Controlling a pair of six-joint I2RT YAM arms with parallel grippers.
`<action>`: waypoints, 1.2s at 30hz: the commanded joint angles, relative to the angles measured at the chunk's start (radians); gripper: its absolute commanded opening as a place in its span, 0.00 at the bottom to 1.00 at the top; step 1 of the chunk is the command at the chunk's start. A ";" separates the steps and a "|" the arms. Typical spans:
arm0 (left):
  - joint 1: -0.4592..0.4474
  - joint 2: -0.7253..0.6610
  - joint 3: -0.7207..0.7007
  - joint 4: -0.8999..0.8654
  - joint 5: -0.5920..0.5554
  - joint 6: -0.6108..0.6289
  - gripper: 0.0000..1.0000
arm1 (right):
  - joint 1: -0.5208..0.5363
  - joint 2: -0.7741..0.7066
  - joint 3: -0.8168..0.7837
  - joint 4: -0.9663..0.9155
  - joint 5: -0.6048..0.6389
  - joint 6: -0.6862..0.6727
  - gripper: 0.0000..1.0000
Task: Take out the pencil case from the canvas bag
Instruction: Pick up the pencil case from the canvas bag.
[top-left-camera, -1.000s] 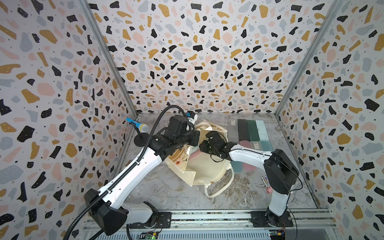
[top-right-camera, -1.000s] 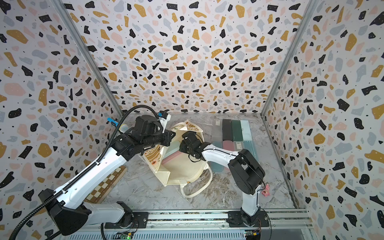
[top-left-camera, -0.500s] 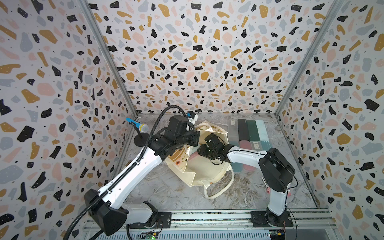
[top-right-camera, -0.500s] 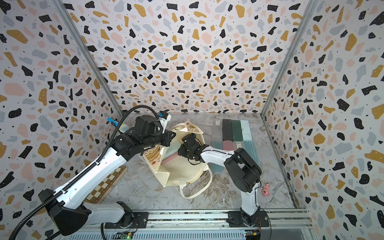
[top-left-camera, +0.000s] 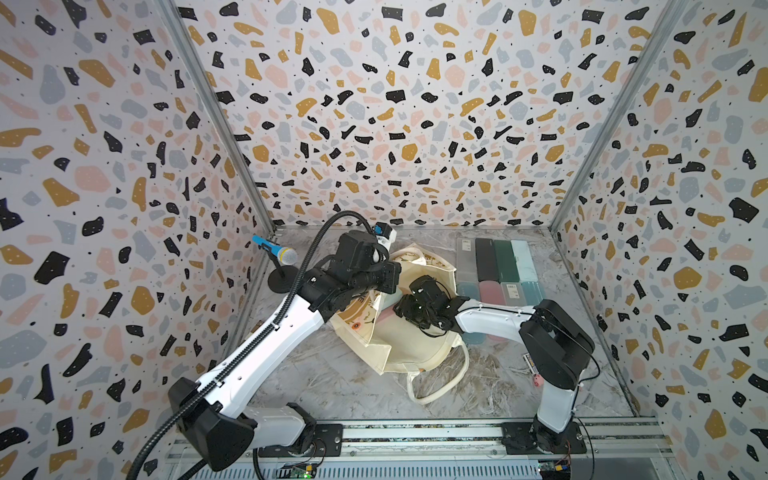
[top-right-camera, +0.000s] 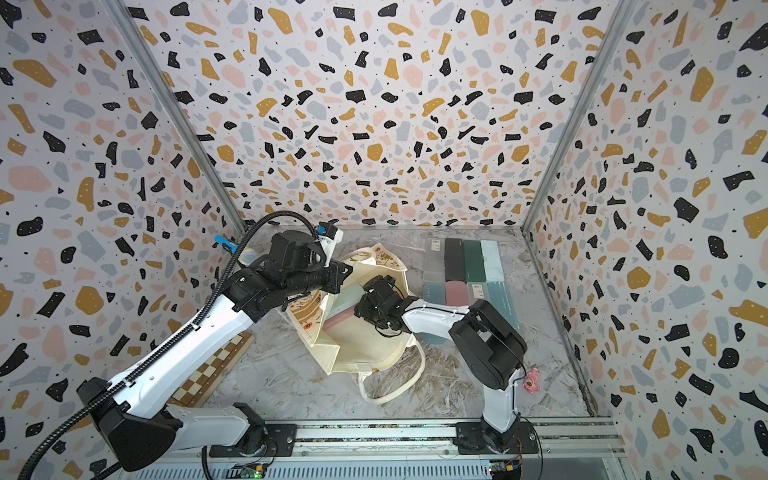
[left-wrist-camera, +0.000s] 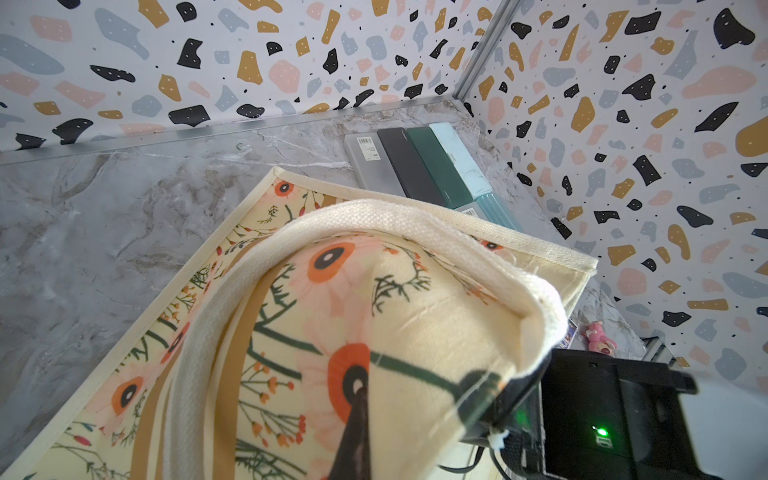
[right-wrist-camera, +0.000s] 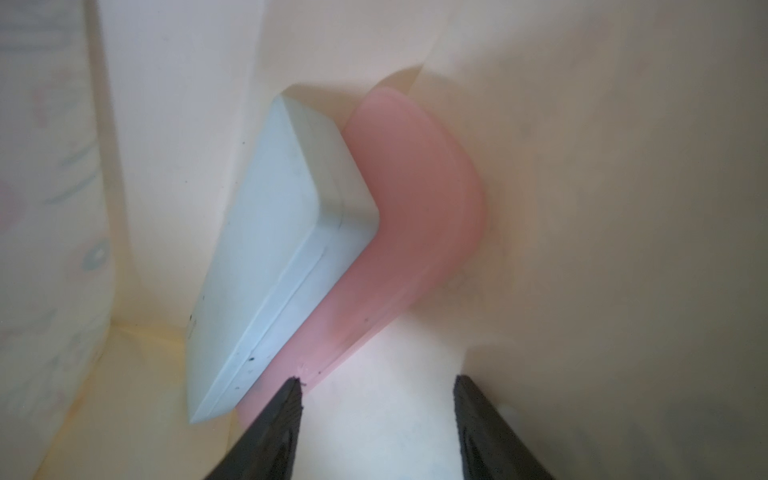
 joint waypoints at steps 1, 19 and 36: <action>-0.003 -0.034 0.005 0.087 0.050 0.000 0.00 | -0.014 0.042 0.025 0.019 -0.026 0.040 0.61; -0.004 -0.048 0.027 0.108 0.171 -0.006 0.00 | -0.058 0.054 -0.035 0.348 -0.051 0.039 0.57; -0.004 -0.063 0.005 0.138 0.207 -0.010 0.00 | -0.067 0.041 -0.072 0.394 -0.032 0.019 0.50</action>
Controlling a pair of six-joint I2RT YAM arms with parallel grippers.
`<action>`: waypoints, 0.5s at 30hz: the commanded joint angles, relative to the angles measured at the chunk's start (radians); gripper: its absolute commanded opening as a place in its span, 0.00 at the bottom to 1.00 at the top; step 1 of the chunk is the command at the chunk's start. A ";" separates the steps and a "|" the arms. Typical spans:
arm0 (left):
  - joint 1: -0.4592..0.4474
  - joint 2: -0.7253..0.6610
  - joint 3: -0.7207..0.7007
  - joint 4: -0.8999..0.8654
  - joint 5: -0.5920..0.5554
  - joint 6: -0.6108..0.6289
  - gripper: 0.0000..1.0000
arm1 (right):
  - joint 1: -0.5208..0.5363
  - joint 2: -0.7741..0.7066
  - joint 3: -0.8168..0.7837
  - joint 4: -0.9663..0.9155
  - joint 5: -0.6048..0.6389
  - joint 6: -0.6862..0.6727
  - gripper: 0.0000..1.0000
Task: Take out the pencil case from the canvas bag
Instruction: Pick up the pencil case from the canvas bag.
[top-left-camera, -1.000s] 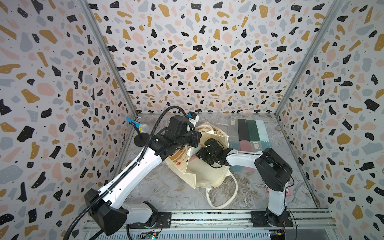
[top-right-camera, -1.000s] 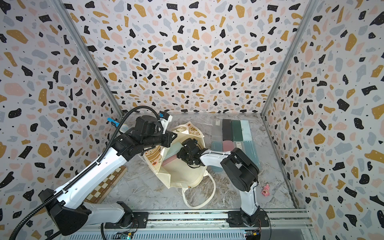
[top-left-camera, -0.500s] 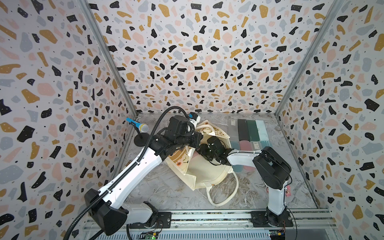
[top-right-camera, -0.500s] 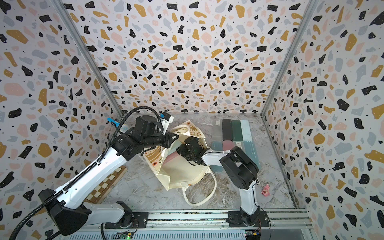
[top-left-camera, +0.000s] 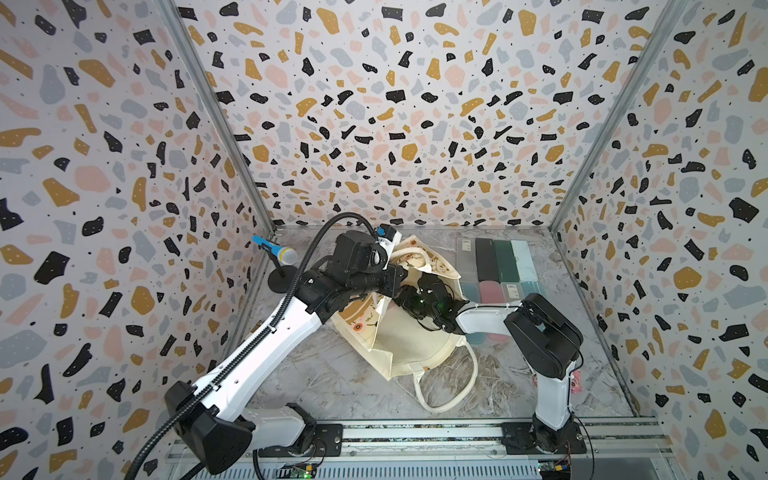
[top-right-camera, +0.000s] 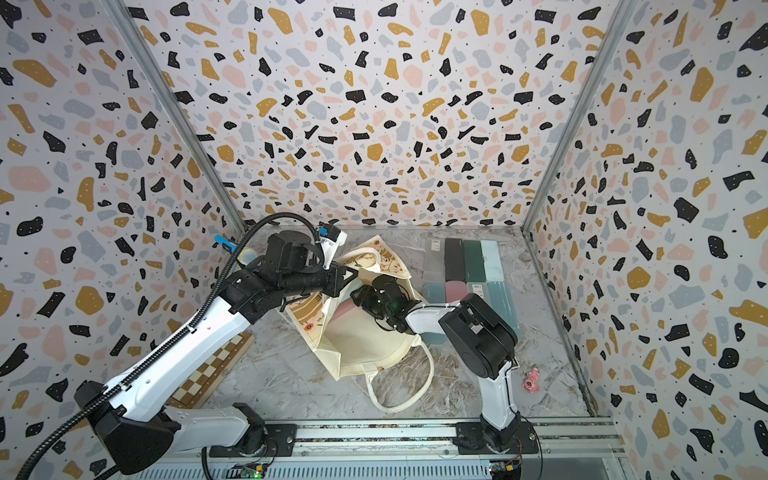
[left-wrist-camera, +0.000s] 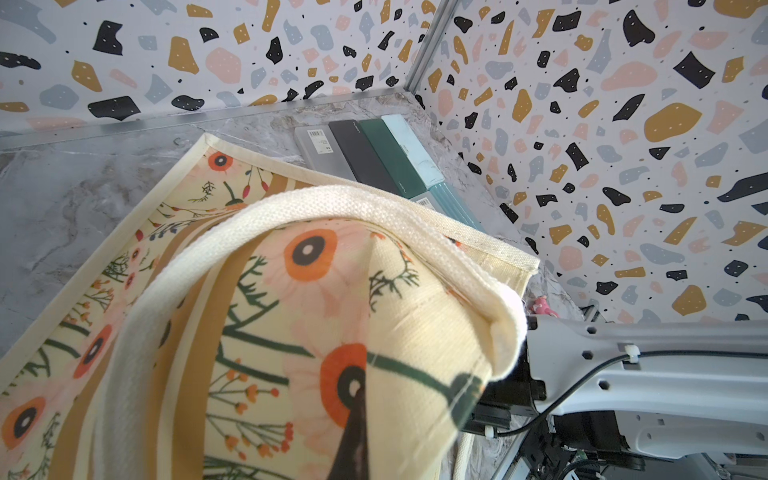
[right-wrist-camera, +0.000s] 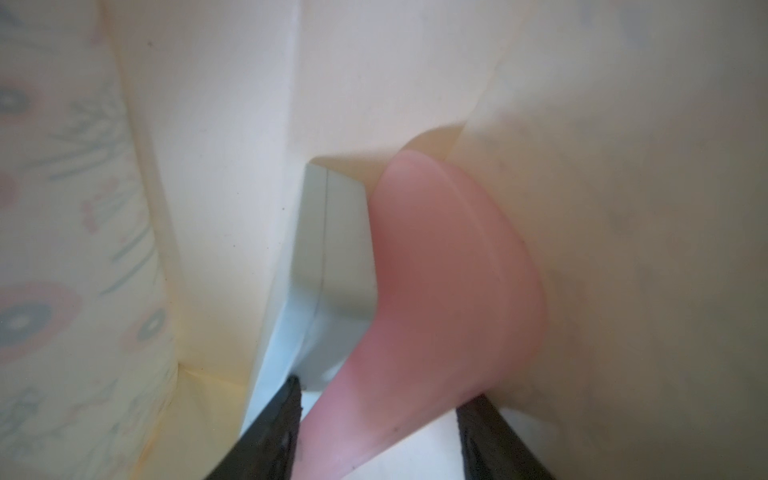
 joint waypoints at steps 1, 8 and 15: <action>-0.004 -0.045 0.009 0.128 0.073 -0.013 0.00 | -0.010 -0.027 0.012 -0.061 0.038 -0.006 0.45; -0.005 -0.044 0.010 0.126 0.060 -0.018 0.00 | -0.018 -0.037 0.005 -0.119 0.047 0.005 0.35; -0.004 -0.046 0.013 0.096 -0.059 -0.013 0.00 | 0.007 -0.094 0.017 -0.321 0.121 -0.020 0.39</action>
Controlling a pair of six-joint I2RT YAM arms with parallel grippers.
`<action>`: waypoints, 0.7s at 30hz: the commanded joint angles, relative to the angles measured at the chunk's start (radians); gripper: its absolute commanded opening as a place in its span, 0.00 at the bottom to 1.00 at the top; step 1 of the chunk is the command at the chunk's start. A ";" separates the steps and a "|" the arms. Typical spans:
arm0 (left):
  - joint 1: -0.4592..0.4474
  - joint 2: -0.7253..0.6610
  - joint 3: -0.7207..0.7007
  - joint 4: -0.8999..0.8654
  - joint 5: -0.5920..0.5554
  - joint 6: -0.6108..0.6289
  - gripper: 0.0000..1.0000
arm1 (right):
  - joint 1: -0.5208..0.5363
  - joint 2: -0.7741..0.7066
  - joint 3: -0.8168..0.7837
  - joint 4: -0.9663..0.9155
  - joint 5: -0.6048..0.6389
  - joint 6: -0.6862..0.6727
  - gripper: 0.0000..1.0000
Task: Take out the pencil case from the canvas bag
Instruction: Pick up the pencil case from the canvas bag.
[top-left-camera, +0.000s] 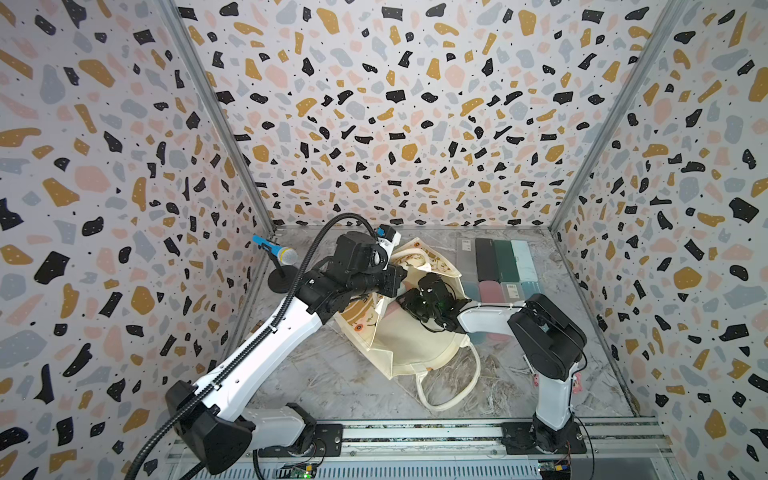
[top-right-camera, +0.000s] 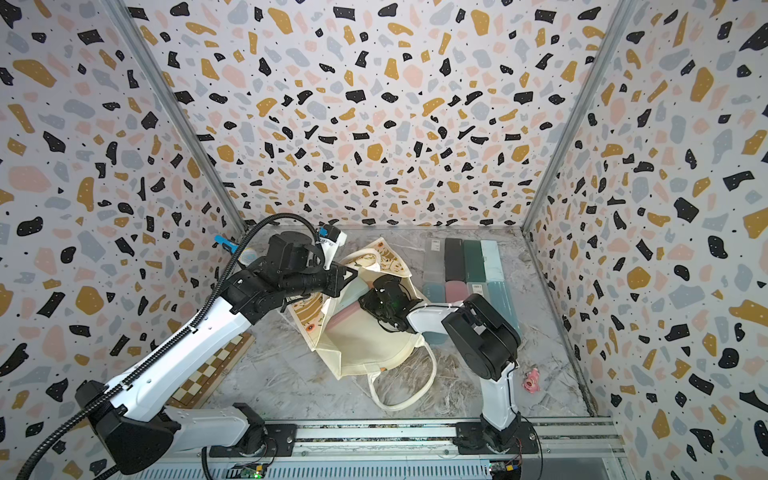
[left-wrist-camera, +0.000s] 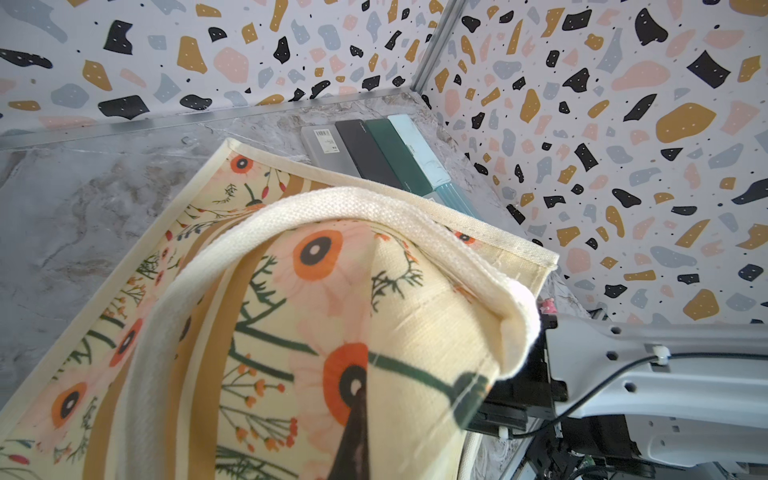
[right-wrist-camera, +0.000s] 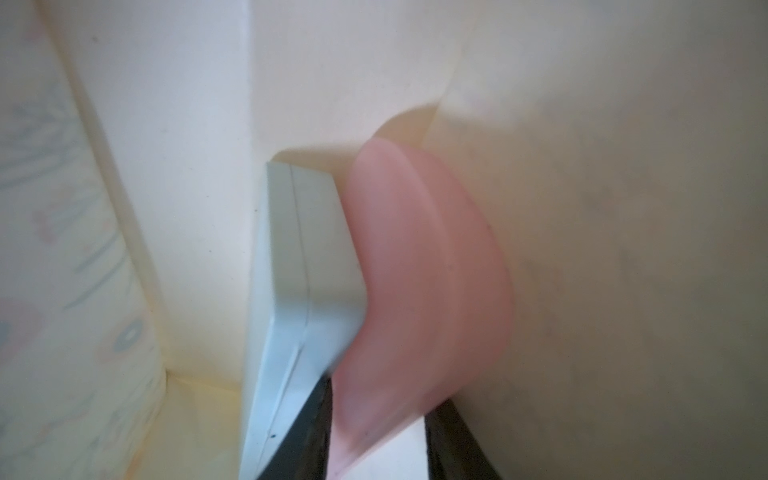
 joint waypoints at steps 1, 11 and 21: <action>-0.005 -0.045 0.023 0.089 -0.045 -0.009 0.00 | 0.018 -0.073 0.010 -0.187 0.099 -0.025 0.39; -0.005 -0.026 0.052 0.093 0.030 -0.015 0.00 | 0.021 0.000 0.047 -0.195 0.025 -0.004 0.42; -0.006 -0.042 0.038 0.113 0.123 -0.028 0.00 | -0.008 0.049 0.077 -0.047 -0.035 -0.027 0.46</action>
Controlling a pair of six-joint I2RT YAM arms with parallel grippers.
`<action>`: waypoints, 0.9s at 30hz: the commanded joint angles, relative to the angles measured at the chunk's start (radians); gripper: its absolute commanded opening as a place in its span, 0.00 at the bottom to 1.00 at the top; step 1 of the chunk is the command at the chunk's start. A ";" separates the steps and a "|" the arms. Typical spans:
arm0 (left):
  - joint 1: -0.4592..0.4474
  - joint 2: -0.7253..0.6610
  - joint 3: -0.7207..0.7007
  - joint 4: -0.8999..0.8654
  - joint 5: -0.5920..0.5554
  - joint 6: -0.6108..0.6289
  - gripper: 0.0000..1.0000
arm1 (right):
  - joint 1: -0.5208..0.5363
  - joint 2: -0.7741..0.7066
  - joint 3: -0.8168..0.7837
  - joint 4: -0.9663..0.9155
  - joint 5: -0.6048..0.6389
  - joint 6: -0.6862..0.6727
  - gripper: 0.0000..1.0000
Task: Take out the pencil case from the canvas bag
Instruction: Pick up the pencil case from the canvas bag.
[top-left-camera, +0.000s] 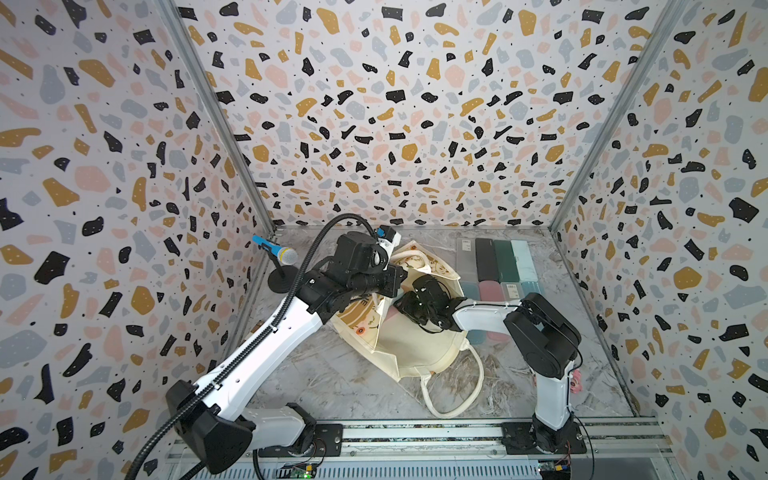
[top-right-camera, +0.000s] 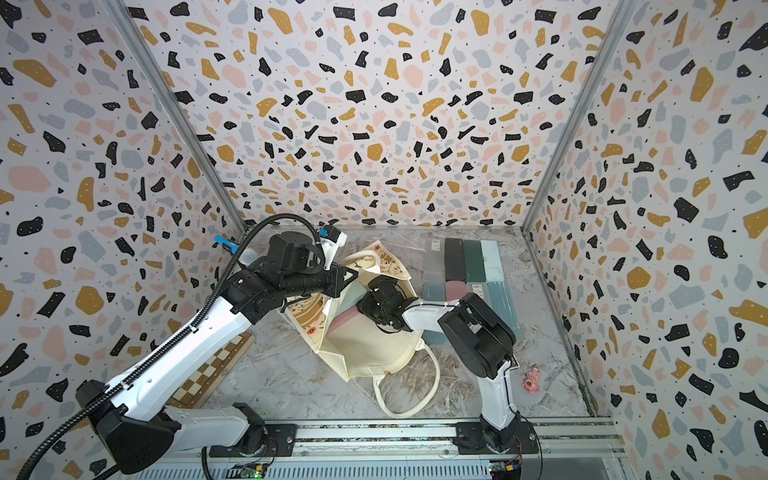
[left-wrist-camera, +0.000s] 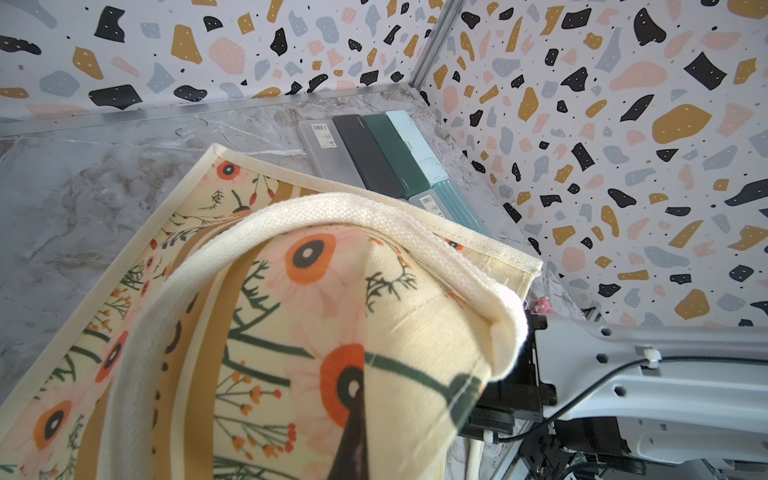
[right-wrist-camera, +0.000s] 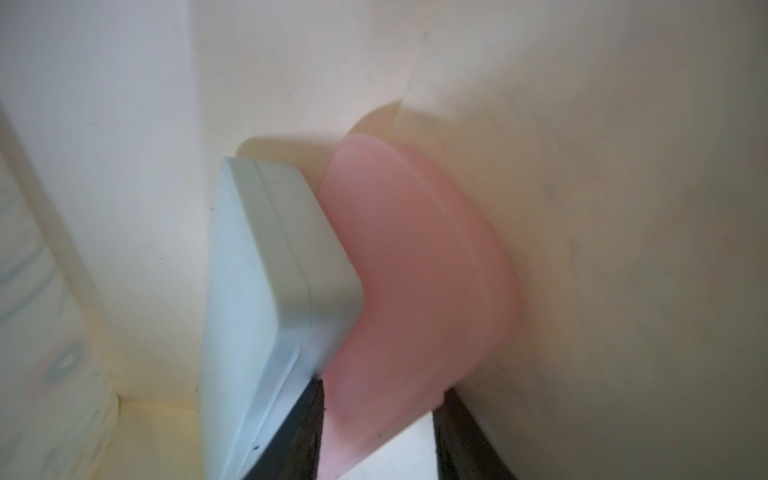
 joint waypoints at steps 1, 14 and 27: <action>-0.006 -0.047 0.035 0.117 0.089 -0.010 0.00 | -0.020 -0.008 0.010 0.039 0.000 -0.021 0.48; -0.006 -0.070 0.001 0.140 0.090 0.004 0.00 | -0.034 -0.086 -0.067 0.175 0.038 -0.026 0.59; -0.005 -0.071 0.010 0.154 0.121 -0.008 0.00 | -0.060 -0.010 0.006 -0.017 0.028 0.031 0.40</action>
